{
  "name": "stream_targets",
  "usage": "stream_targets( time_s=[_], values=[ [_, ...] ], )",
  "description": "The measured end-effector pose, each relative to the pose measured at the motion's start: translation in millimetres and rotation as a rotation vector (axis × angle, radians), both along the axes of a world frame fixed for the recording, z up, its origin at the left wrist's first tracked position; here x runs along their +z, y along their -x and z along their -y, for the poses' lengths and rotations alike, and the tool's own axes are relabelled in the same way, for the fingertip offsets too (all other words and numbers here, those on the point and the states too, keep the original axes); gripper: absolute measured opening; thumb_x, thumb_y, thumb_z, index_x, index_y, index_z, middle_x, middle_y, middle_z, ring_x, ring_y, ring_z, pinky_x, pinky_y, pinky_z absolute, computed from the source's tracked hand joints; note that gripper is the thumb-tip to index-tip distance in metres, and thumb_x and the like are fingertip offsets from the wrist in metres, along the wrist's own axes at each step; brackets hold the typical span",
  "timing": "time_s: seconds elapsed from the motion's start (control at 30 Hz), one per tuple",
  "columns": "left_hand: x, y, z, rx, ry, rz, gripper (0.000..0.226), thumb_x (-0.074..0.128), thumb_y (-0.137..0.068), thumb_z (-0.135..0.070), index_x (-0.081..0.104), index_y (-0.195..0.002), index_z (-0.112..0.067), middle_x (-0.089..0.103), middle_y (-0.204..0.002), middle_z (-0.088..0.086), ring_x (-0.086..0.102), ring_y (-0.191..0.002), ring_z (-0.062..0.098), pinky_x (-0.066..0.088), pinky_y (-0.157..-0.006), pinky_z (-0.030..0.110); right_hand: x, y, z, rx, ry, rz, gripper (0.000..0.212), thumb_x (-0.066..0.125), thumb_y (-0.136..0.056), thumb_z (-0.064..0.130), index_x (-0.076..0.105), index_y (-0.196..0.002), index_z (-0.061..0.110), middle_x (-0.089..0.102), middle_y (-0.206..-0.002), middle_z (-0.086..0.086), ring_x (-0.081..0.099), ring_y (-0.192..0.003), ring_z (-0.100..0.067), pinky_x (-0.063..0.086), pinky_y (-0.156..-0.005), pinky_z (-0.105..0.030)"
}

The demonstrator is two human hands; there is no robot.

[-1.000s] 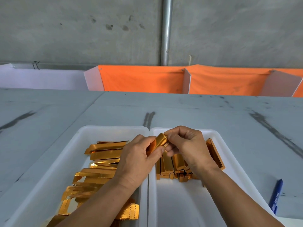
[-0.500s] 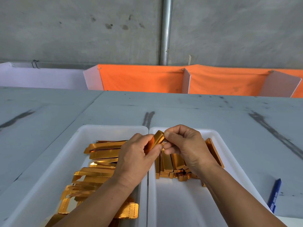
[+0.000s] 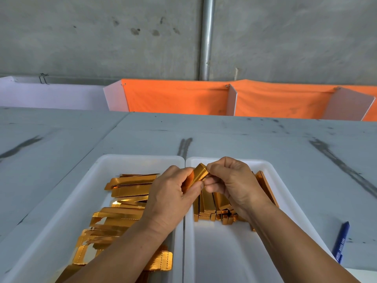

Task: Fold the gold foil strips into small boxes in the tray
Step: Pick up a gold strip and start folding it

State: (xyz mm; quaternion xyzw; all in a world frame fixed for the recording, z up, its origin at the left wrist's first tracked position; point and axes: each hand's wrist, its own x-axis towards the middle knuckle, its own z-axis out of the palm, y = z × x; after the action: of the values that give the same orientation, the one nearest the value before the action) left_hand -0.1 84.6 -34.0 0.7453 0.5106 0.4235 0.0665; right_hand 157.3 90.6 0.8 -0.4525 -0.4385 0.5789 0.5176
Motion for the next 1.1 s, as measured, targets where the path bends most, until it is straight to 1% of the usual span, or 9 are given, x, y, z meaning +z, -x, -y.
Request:
stream_targets(
  time_s=[0.07, 0.2, 0.37, 0.43, 0.5, 0.6, 0.77, 0.9, 1.1],
  values=[
    [-0.1, -0.3, 0.1, 0.008, 0.001, -0.004, 0.040, 0.060, -0.086, -0.045, 0.065, -0.116, -0.018, 0.052, -0.086, -0.008, 0.055, -0.077, 0.011, 0.041, -0.062, 0.015, -0.2, 0.6, 0.3, -0.013, -0.023, 0.036, 0.010, 0.065, -0.093, 0.006, 0.063, -0.084, 0.002, 0.070, -0.065, -0.015, 0.066, -0.049, -0.014, 0.053, -0.048, -0.018],
    [-1.2, -0.1, -0.2, 0.025, 0.013, -0.004, 0.039, 0.060, -0.086, -0.045, 0.065, -0.114, -0.019, 0.050, -0.084, -0.010, 0.053, -0.074, 0.011, 0.035, -0.060, 0.010, -1.8, 1.4, 1.9, -0.047, -0.094, 0.139, 0.009, 0.067, -0.092, 0.011, 0.066, -0.087, 0.003, 0.072, -0.065, -0.012, 0.067, -0.051, -0.015, 0.055, -0.052, -0.019],
    [-1.5, -0.8, -1.3, 0.035, 0.004, 0.003, 0.038, 0.059, -0.085, -0.047, 0.066, -0.111, -0.019, 0.049, -0.081, -0.011, 0.051, -0.070, 0.008, 0.033, -0.058, 0.010, -3.3, 1.6, 2.2, -0.063, -0.147, 0.220, 0.010, 0.066, -0.093, 0.012, 0.070, -0.086, 0.007, 0.073, -0.066, -0.011, 0.070, -0.055, -0.018, 0.057, -0.058, -0.023],
    [-1.4, -0.7, -1.6, 0.039, 0.003, 0.009, 0.037, 0.060, -0.085, -0.047, 0.066, -0.110, -0.020, 0.049, -0.081, -0.011, 0.051, -0.069, 0.008, 0.034, -0.058, 0.010, -3.5, 1.4, 2.2, -0.063, -0.154, 0.243, 0.013, 0.065, -0.094, 0.014, 0.072, -0.084, 0.009, 0.073, -0.067, -0.011, 0.070, -0.057, -0.019, 0.058, -0.064, -0.026],
    [-1.2, -0.1, -2.1, 0.042, 0.003, 0.025, 0.037, 0.061, -0.085, -0.046, 0.066, -0.111, -0.020, 0.050, -0.081, -0.010, 0.051, -0.069, 0.009, 0.034, -0.057, 0.011, -3.6, 2.2, 2.7, -0.060, -0.155, 0.259, 0.013, 0.066, -0.094, 0.014, 0.073, -0.084, 0.010, 0.074, -0.068, -0.009, 0.071, -0.059, -0.019, 0.059, -0.067, -0.027],
    [-1.1, 0.4, -2.4, 0.048, 0.009, 0.022, 0.040, 0.061, -0.085, -0.047, 0.066, -0.114, -0.020, 0.051, -0.083, -0.009, 0.052, -0.072, 0.010, 0.036, -0.058, 0.012, -4.2, 3.8, 3.5, -0.072, -0.161, 0.267, 0.010, 0.068, -0.092, 0.010, 0.074, -0.084, 0.011, 0.074, -0.068, -0.008, 0.071, -0.058, -0.017, 0.057, -0.063, -0.022],
    [-0.9, 0.5, -1.4, 0.051, 0.003, -0.010, 0.041, 0.061, -0.086, -0.047, 0.065, -0.116, -0.020, 0.049, -0.083, -0.010, 0.050, -0.072, 0.009, 0.033, -0.058, 0.010, -4.1, 3.9, 3.1, -0.080, -0.174, 0.305, 0.009, 0.070, -0.090, 0.011, 0.074, -0.083, 0.012, 0.074, -0.068, -0.005, 0.071, -0.058, -0.015, 0.055, -0.059, -0.017],
    [-0.9, 0.6, -1.4, 0.045, 0.013, -0.033, 0.041, 0.060, -0.087, -0.047, 0.064, -0.118, -0.020, 0.050, -0.085, -0.008, 0.053, -0.075, 0.010, 0.035, -0.060, 0.012, -5.6, 2.6, 2.5, -0.072, -0.187, 0.366, 0.009, 0.069, -0.091, 0.012, 0.073, -0.083, 0.014, 0.074, -0.067, -0.003, 0.072, -0.060, -0.014, 0.056, -0.062, -0.019],
    [0.0, -0.1, -0.8, 0.045, 0.020, -0.022, 0.043, 0.059, -0.087, -0.047, 0.063, -0.121, -0.020, 0.053, -0.090, -0.008, 0.055, -0.082, 0.011, 0.041, -0.063, 0.015, -7.4, 4.9, 3.2, -0.091, -0.234, 0.360, 0.009, 0.069, -0.092, 0.015, 0.074, -0.087, 0.021, 0.074, -0.070, -0.004, 0.072, -0.061, -0.015, 0.058, -0.062, -0.020]
  ],
)
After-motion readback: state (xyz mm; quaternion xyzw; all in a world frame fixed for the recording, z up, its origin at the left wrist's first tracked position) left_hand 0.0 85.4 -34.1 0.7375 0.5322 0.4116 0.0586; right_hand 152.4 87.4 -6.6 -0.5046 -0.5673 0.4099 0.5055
